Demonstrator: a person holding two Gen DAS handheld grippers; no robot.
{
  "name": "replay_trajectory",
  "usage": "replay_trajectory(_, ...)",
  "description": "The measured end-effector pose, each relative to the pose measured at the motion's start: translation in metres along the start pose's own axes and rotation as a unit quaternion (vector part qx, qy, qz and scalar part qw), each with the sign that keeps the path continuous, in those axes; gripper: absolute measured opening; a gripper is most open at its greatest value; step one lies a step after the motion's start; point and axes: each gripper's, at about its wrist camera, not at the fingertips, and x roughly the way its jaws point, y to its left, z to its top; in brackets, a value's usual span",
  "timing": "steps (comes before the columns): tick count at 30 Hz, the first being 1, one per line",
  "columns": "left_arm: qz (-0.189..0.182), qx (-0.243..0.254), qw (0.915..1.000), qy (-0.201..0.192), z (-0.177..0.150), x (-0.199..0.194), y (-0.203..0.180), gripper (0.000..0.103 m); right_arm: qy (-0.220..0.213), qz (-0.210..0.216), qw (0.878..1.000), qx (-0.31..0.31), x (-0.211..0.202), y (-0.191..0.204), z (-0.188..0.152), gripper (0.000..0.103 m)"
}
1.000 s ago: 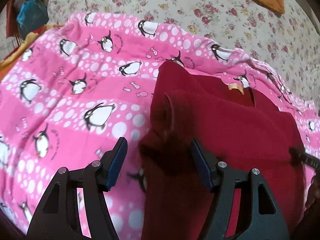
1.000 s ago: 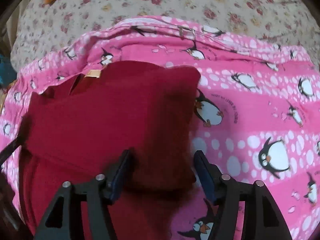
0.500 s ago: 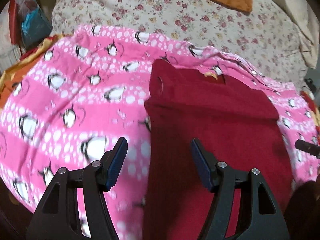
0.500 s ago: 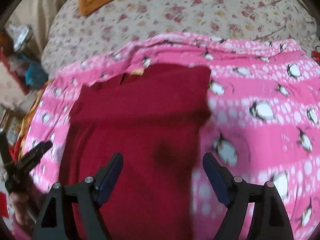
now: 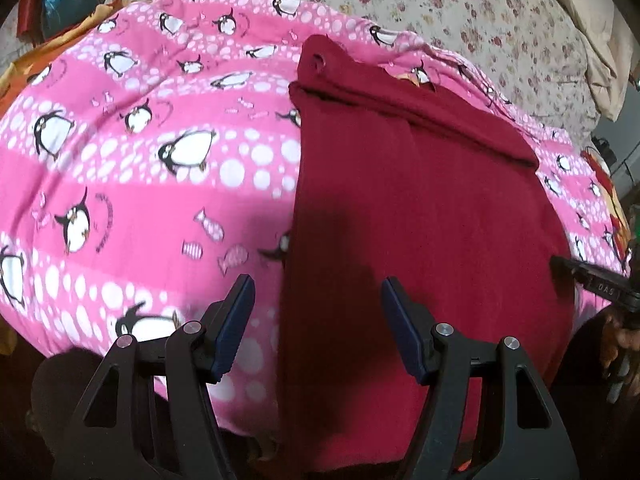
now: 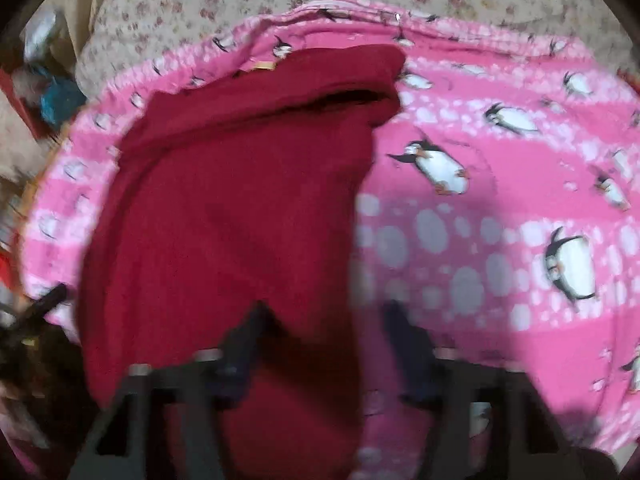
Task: Fold small clothes
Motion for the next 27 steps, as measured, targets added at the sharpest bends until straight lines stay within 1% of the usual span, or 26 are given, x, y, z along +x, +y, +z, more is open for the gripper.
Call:
replay_trajectory(1,-0.001,0.001,1.0000,0.001,-0.003,-0.001,0.001,0.066,-0.010,-0.001,1.000,-0.020,-0.005,0.002,-0.001,0.033)
replay_trajectory(2,-0.001,0.001,1.0000,0.003,-0.006,-0.001,0.003,0.066,-0.016,-0.001,0.999,-0.034,-0.009,0.004,-0.002,0.016)
replay_trajectory(3,-0.001,0.001,1.0000,0.006,-0.009,0.000,0.005,0.066,-0.024,-0.007,0.999,-0.039,-0.016,0.003,-0.003,0.012)
replay_trajectory(5,-0.002,-0.006,0.9998,0.019,-0.013,0.003,0.011,0.066,-0.036,-0.022,0.998,-0.037,-0.021,-0.002,-0.003,0.012)
replay_trajectory(9,-0.019,-0.029,0.9987,0.036,-0.022,0.003,0.024,0.066,-0.024,0.027,0.999,0.002,-0.029,-0.014,-0.008,0.012)
replay_trajectory(10,-0.023,-0.032,0.9985,0.039,-0.024,0.002,0.026,0.066,-0.013,0.049,0.999,0.015,-0.029,-0.016,-0.012,0.014)
replay_trajectory(11,-0.025,-0.033,0.9983,0.041,-0.026,0.002,0.026,0.066,0.003,0.066,0.998,0.023,-0.029,-0.017,-0.015,0.030)
replay_trajectory(12,-0.027,-0.034,0.9981,0.043,-0.027,0.002,0.026,0.066,0.022,0.074,0.997,0.026,-0.028,-0.017,-0.020,0.059)
replay_trajectory(13,-0.030,-0.034,0.9979,0.046,-0.030,0.002,0.026,0.066,0.036,0.073,0.996,0.023,-0.028,-0.016,-0.026,0.069)
replay_trajectory(14,-0.031,-0.033,0.9978,0.048,-0.031,0.003,0.025,0.066,0.045,0.069,0.997,0.015,-0.029,-0.014,-0.032,0.071)
replay_trajectory(15,-0.031,-0.031,0.9978,0.049,-0.033,0.004,0.024,0.066,0.052,0.063,0.997,0.008,-0.029,-0.012,-0.037,0.071)
replay_trajectory(16,-0.031,-0.029,0.9979,0.049,-0.034,0.005,0.023,0.068,0.060,0.058,0.997,0.002,-0.028,-0.011,-0.043,0.071)
replay_trajectory(17,-0.032,-0.028,0.9979,0.048,-0.034,0.006,0.022,0.071,0.071,0.058,0.996,-0.001,-0.026,-0.010,-0.049,0.071)
replay_trajectory(19,-0.035,-0.029,0.9979,0.047,-0.036,0.006,0.021,0.072,0.086,0.065,0.994,0.000,-0.021,-0.009,-0.058,0.071)
replay_trajectory(21,-0.040,-0.027,0.9974,0.052,-0.037,0.006,0.021,0.072,0.091,0.056,0.994,-0.019,-0.018,-0.002,-0.066,0.071)
replay_trajectory(22,-0.045,-0.025,0.9970,0.057,-0.038,0.005,0.022,0.072,0.089,0.060,0.994,-0.029,-0.021,0.002,-0.069,0.071)
replay_trajectory(23,-0.050,-0.023,0.9966,0.061,-0.039,0.006,0.022,0.072,0.090,0.077,0.992,-0.034,-0.023,0.007,-0.071,0.071)
replay_trajectory(24,-0.054,-0.021,0.9963,0.064,-0.041,0.006,0.022,0.072,0.094,0.104,0.989,-0.034,-0.021,0.012,-0.070,0.071)
replay_trajectory(25,-0.054,-0.018,0.9963,0.064,-0.043,0.007,0.022,0.072,0.099,0.116,0.988,-0.036,-0.020,0.014,-0.072,0.071)
replay_trajectory(27,-0.051,-0.013,0.9965,0.064,-0.045,0.009,0.020,0.072,0.107,0.101,0.988,-0.055,-0.014,0.021,-0.073,0.071)
